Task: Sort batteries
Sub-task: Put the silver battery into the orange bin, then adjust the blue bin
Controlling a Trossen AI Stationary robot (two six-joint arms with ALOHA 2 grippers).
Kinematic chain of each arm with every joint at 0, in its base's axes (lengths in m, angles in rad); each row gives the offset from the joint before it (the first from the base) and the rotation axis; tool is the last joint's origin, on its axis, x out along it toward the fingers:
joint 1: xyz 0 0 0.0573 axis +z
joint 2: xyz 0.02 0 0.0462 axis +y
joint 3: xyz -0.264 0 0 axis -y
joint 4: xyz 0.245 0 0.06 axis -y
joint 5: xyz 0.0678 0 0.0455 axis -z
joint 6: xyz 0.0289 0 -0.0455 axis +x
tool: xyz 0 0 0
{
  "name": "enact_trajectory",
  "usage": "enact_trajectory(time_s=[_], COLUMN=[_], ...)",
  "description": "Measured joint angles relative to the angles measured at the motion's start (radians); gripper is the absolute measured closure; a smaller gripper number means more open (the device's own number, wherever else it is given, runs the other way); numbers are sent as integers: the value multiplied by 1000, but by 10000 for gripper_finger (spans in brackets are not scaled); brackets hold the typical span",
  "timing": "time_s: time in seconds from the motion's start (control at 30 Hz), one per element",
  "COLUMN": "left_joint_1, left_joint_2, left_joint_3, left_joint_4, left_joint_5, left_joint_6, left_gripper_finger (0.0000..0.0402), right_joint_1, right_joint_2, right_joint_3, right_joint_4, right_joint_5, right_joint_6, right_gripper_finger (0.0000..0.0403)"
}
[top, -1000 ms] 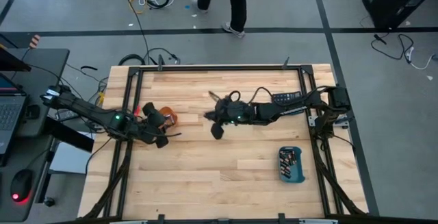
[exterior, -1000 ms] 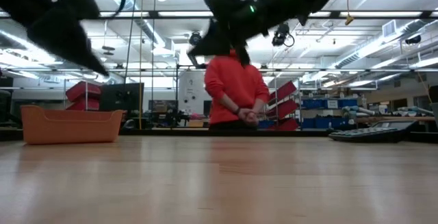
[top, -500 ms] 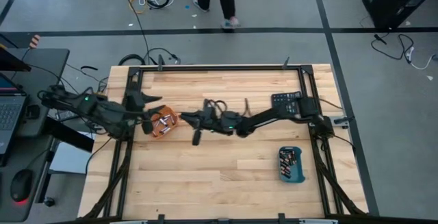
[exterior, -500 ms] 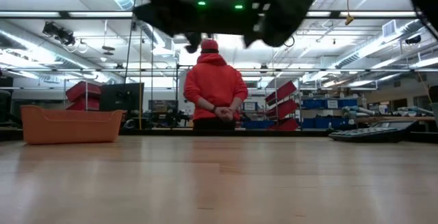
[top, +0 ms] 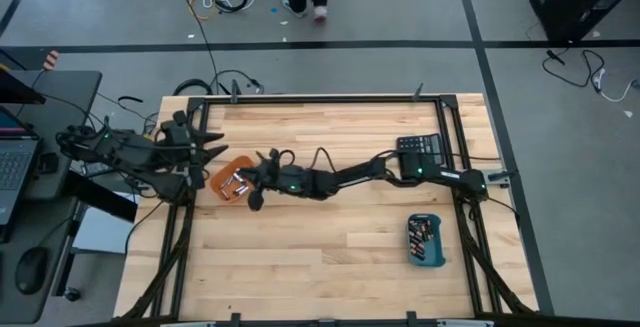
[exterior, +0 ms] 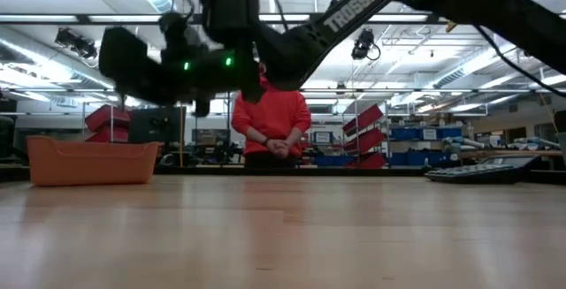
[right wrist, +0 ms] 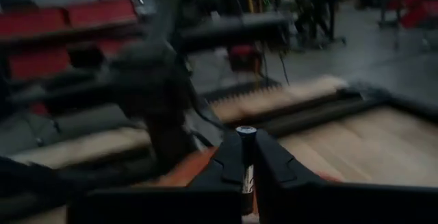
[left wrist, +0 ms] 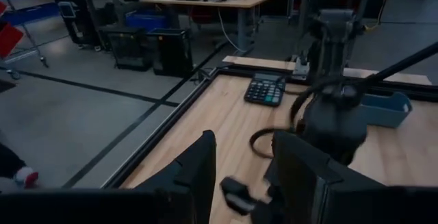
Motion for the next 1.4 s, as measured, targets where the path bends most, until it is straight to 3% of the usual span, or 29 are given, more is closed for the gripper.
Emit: enact_trajectory(time_s=[0.37,0.5,0.73,1.07,1.23,1.4], left_joint_1=[0,0,0,0,0,0], left_joint_2=[18,25,31,32,32,31], left_joint_3=[-1,-1,-28,-147,-164,-182], left_joint_4=[1,-5,-18,101,117,114], left_joint_5=[1,13,47,64,130,155], left_joint_6=[-12,-20,-45,-40,-45,-70], left_gripper_finger=[259,259,259,259,259,259], right_joint_1=[-31,-28,25,125,162,189], right_joint_2=[17,13,-89,-284,-395,-545], right_joint_3=[36,36,36,35,-25,-112], right_joint_4=[-118,-119,-168,-456,-669,-905], right_joint_5=[4,-28,-46,-9,36,36], right_joint_6=[86,65,-123,-337,-309,-180], right_gripper_finger=[307,298,303,305,305,307])
